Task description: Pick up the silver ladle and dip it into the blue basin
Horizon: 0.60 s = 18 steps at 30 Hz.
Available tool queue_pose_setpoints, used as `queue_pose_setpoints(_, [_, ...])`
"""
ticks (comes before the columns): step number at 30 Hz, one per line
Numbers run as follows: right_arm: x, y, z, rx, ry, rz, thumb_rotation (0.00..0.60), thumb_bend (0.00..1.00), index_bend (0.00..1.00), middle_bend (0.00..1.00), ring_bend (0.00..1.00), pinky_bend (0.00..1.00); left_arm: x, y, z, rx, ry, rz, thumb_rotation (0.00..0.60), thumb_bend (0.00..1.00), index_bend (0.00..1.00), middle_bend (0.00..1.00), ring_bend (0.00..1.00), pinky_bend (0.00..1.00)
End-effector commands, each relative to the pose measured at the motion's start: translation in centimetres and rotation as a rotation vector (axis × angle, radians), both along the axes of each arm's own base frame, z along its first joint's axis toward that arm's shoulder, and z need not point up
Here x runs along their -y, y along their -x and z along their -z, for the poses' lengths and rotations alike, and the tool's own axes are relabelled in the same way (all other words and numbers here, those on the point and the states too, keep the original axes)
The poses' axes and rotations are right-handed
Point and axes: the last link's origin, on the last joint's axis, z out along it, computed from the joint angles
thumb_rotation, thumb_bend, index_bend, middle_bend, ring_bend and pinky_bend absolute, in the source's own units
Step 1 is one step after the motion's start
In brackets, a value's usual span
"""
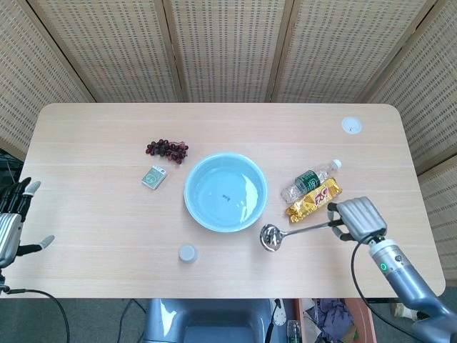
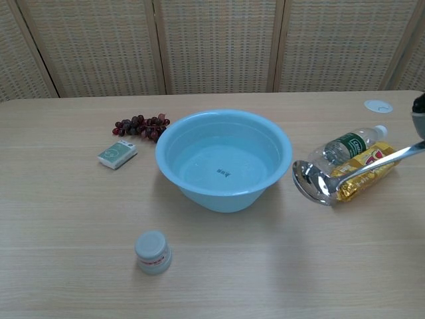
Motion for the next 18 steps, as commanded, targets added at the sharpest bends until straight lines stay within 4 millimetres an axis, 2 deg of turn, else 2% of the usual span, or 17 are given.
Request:
queue_pose_setpoints(1, [2.4,-3.9,-0.6,-0.009,-0.003,-0.039,0.600,0.85,0.80,1.00,0.98,1.00,-0.3,0.1,0.0,-0.004,-0.002,-0.006,0.600,0.00,0.00,0.00,0.00,0.00])
queue_pose_setpoints(6, [5.1,-6.9,0.4,-0.017,-0.002,-0.032,0.600,0.86,0.80,1.00,0.98,1.00,-0.9,0.2,0.0,-0.003,-0.007,-0.021,0.600,0.00,0.00,0.00,0.00,0.00])
queue_pose_setpoints(10, [7.7,-9.7,2.1,-0.054,0.030,-0.045,0.600,0.86,0.80,1.00,0.98,1.00,-1.5,0.3,0.3,-0.006,0.004,-0.034,0.600,0.00,0.00,0.00,0.00,0.00])
queue_pose_setpoints(18, [10.5,-12.8,6.1,-0.153,0.099,-0.033,0.600,0.86,0.80,1.00,0.98,1.00,-2.1,0.7,0.5,-0.015,0.008,-0.057,0.600,0.00,0.00,0.00,0.00,0.00])
